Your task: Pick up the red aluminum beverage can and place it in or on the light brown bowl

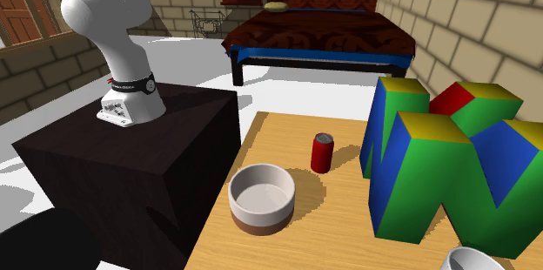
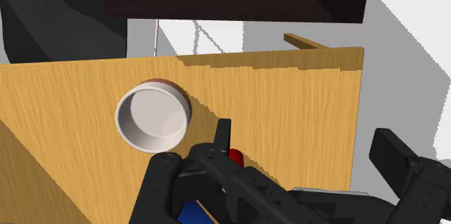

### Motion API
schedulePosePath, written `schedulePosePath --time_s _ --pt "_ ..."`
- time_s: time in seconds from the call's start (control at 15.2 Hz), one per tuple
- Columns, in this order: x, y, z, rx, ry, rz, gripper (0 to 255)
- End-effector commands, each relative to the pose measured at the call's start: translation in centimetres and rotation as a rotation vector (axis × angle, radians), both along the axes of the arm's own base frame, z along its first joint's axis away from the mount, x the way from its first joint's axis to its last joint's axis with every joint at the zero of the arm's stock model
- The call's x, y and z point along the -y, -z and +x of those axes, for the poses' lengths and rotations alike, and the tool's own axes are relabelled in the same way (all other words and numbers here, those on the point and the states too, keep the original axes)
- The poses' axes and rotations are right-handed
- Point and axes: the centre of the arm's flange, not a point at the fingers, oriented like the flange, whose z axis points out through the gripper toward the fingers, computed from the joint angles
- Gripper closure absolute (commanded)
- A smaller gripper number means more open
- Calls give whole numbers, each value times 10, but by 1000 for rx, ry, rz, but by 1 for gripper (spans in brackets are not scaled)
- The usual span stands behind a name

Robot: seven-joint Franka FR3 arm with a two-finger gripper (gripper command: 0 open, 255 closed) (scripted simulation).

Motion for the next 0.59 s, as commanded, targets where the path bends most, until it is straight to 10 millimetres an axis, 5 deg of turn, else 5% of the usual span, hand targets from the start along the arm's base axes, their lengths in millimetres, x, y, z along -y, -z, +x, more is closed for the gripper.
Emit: schedulePosePath --time_s 0.0,0.53 --pt "0 0 0 0 0 0 0" --pt "3 84 62 12 3 -10 0"
